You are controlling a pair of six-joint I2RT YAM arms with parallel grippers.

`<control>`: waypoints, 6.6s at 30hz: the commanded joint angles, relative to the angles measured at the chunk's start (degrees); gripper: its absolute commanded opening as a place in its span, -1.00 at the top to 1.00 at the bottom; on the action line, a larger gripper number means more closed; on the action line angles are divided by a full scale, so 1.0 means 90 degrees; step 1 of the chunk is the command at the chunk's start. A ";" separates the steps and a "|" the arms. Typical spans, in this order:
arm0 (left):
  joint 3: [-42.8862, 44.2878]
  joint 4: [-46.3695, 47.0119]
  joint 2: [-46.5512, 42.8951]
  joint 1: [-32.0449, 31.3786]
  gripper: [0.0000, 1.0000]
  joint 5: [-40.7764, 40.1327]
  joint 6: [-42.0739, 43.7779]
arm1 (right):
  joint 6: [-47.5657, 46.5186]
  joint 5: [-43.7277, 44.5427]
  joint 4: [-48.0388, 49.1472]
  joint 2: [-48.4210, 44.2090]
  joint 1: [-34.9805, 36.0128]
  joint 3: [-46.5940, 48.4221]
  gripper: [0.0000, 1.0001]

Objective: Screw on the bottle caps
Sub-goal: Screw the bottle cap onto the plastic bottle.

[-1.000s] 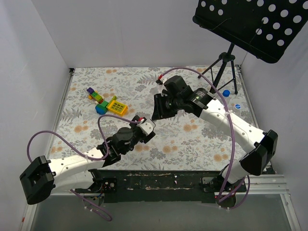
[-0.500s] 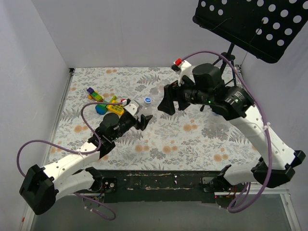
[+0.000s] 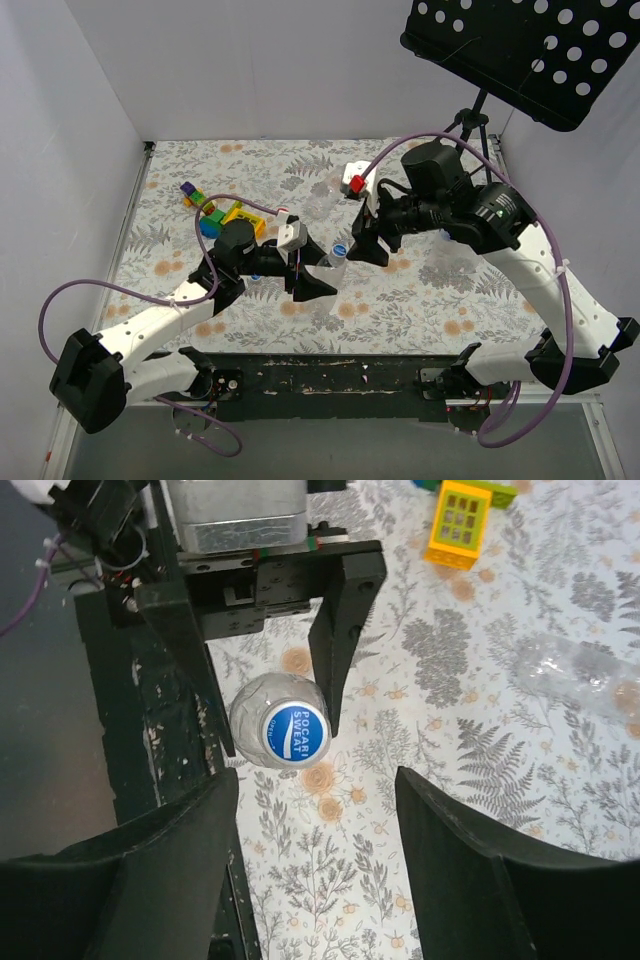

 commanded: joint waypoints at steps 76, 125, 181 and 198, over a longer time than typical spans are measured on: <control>0.0683 -0.2188 0.0608 -0.1022 1.00 0.0094 0.1832 | -0.1802 -0.0701 0.0690 -0.1767 0.0400 -0.2155 -0.40; -0.0527 -0.0188 -0.0377 -0.1832 1.00 -0.3855 0.2115 | 0.3973 0.1659 0.0083 0.0196 0.0986 -0.1657 0.70; 0.0429 -0.1475 0.0121 -0.0944 0.99 0.0741 0.1696 | -0.1775 -0.1406 -0.0454 -0.0468 0.0977 -0.1569 0.26; -0.0421 -0.0245 -0.0622 -0.2047 1.00 -0.6885 0.2309 | 0.4885 0.1894 0.2143 -0.0203 0.0977 -0.2966 0.85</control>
